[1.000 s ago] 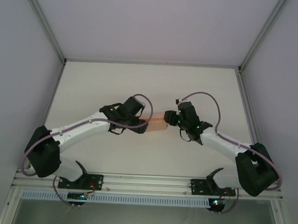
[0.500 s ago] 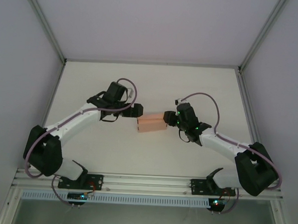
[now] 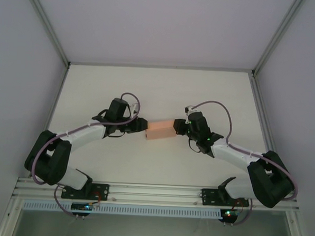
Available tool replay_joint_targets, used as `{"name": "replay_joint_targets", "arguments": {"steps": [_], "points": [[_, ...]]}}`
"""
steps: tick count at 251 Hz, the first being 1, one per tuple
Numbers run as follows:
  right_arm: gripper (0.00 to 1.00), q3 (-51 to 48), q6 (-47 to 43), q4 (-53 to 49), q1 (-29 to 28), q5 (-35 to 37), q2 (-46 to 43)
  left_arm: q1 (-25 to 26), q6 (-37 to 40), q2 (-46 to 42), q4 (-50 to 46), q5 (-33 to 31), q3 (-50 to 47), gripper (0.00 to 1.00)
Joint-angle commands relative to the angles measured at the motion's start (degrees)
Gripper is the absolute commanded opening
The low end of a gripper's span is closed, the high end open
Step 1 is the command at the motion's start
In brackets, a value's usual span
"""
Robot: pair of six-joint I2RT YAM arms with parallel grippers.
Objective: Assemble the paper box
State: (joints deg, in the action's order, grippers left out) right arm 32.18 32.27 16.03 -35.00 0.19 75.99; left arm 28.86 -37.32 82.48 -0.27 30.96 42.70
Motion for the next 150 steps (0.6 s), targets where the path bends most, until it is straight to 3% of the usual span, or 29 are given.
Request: {"name": "replay_joint_targets", "arguments": {"steps": [1,44,99,109,119,139,150], "points": [[0.13,-6.7,0.0,-12.4,-0.4,-2.9,3.6,-0.3,-1.8,2.8,-1.3,-2.6,-5.2,0.21],[0.0,-9.8,1.5,-7.0,-0.5,-2.7,2.9,-0.3,-1.6,3.0,-0.9,-5.2,-6.9,0.0],[0.0,-7.4,1.2,-7.6,-0.8,-3.4,1.6,-0.1,-0.3,1.7,-2.7,-7.6,-5.5,0.0],[0.01,-6.0,0.0,-8.4,-0.8,-3.9,0.9,-0.2,0.6,1.2,-4.1,-8.3,-4.3,0.07],[0.04,-4.1,-1.2,-9.7,-0.9,-4.3,0.3,-0.1,1.8,0.5,-5.7,-8.9,-2.8,0.23],[0.14,1.0,-4.5,-15.2,-0.6,-5.2,-1.0,-0.1,3.9,-1.1,-8.3,-10.1,0.9,0.33],[0.21,4.1,-6.4,-17.8,-0.1,-4.5,-1.4,-0.1,4.8,-1.9,-9.7,-11.0,3.2,0.48]]}}
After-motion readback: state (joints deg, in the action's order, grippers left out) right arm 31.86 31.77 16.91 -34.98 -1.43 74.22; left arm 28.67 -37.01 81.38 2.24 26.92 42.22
